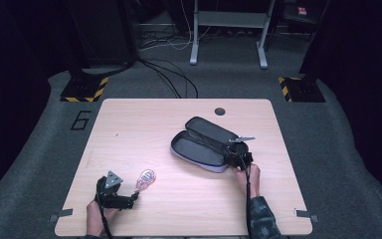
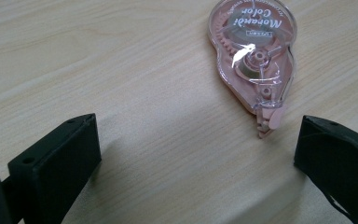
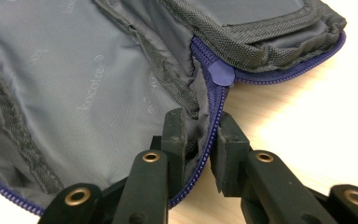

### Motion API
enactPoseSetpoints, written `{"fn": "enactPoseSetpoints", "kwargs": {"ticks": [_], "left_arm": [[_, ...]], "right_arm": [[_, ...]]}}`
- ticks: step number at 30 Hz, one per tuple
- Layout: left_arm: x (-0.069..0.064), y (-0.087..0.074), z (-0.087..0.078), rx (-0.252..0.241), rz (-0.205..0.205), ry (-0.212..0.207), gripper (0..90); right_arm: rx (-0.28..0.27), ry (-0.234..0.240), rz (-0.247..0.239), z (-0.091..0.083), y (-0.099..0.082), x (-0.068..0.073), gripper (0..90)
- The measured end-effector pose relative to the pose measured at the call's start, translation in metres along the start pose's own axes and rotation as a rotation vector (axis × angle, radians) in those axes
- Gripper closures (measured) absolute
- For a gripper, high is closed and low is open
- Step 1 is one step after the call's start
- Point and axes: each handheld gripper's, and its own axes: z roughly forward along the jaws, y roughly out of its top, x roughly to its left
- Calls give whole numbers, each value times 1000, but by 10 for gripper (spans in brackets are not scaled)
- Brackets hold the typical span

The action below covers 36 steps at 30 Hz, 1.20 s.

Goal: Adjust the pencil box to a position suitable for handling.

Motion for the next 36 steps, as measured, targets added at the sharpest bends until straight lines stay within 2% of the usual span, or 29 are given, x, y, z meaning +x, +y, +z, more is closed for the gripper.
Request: {"fn": "enactPoseSetpoints", "kwargs": {"ticks": [6,11,15,17,19,25,27,32,36], "left_arm": [[0,0,0,4,5,-1,3],[0,0,-1,9,9,0,4],[0,0,-1,11,6,-2,4],[0,0,-1,7,4,-2,4],[0,0,-1,12,6,-4,4],[0,0,-1,8,1,-4,4],[0,0,-1,11,7,-4,4],[0,0,-1,11,6,-4,4],[0,0,-1,8,2,-4,4]], "right_arm": [[5,33,-41,3,1,10,772],[11,55,-100,4,2,15,775],[9,72,-144,5,3,16,783],[8,76,-145,6,4,16,789],[6,79,-177,8,6,14,795],[9,112,-195,13,12,6,796],[5,132,-175,15,13,3,795],[-8,133,-165,19,16,1,789],[10,145,-150,21,18,1,748]]}}
